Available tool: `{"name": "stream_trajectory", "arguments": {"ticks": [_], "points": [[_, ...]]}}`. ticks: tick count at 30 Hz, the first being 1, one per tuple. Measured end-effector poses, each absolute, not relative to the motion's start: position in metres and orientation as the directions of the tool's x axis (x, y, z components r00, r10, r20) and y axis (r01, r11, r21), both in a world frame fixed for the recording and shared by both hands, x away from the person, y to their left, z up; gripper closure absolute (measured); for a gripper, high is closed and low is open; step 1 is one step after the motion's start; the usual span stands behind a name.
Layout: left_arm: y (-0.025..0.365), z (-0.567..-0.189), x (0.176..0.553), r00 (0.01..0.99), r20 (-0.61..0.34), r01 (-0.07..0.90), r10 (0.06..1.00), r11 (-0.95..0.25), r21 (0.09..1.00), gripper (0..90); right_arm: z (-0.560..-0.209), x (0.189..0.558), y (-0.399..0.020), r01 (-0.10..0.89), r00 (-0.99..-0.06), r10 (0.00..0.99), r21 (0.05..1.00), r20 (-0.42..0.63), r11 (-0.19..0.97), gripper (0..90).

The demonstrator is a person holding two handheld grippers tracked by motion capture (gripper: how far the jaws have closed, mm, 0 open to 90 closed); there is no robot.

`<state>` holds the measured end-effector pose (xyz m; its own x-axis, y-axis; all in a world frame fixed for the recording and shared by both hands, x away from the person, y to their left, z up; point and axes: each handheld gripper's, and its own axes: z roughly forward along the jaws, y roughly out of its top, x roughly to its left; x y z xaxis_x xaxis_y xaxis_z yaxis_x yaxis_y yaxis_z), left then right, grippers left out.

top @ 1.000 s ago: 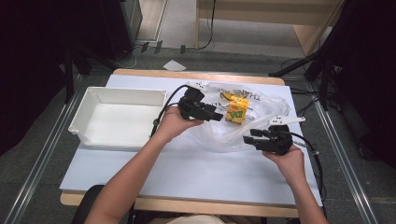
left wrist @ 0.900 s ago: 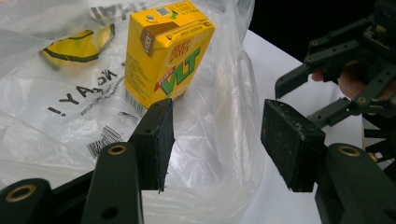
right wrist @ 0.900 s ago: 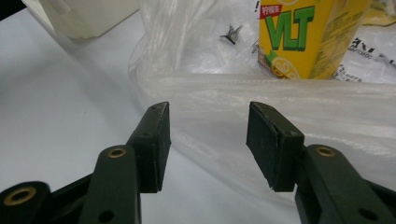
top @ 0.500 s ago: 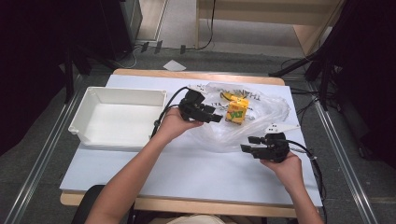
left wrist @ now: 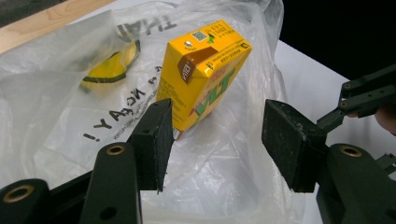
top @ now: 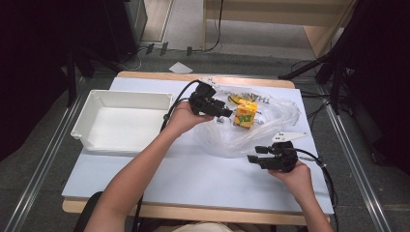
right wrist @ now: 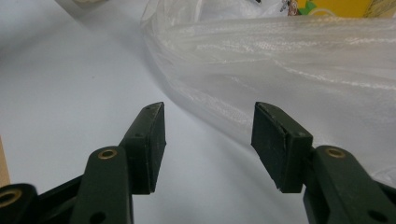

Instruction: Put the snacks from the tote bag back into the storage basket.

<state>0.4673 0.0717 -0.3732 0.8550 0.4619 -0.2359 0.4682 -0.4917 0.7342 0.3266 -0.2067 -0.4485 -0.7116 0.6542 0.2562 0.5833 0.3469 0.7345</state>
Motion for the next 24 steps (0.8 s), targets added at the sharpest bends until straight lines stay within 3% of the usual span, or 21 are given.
{"name": "stream_trajectory", "arguments": {"ticks": [6, 24], "points": [[0.065, -0.376, 0.475, 0.877, -0.188, 0.423, 0.442, -0.526, 0.738, 43.1, -0.449, 0.327, -0.207, 0.587, -0.711, 0.651, 0.734, 0.264, 0.343, 45.7], [0.051, -0.383, 0.496, 0.887, -0.213, 0.419, 0.41, -0.518, 0.746, 40.4, -0.448, 0.324, -0.207, 0.582, -0.717, 0.641, 0.741, 0.274, 0.335, 46.0]]}}
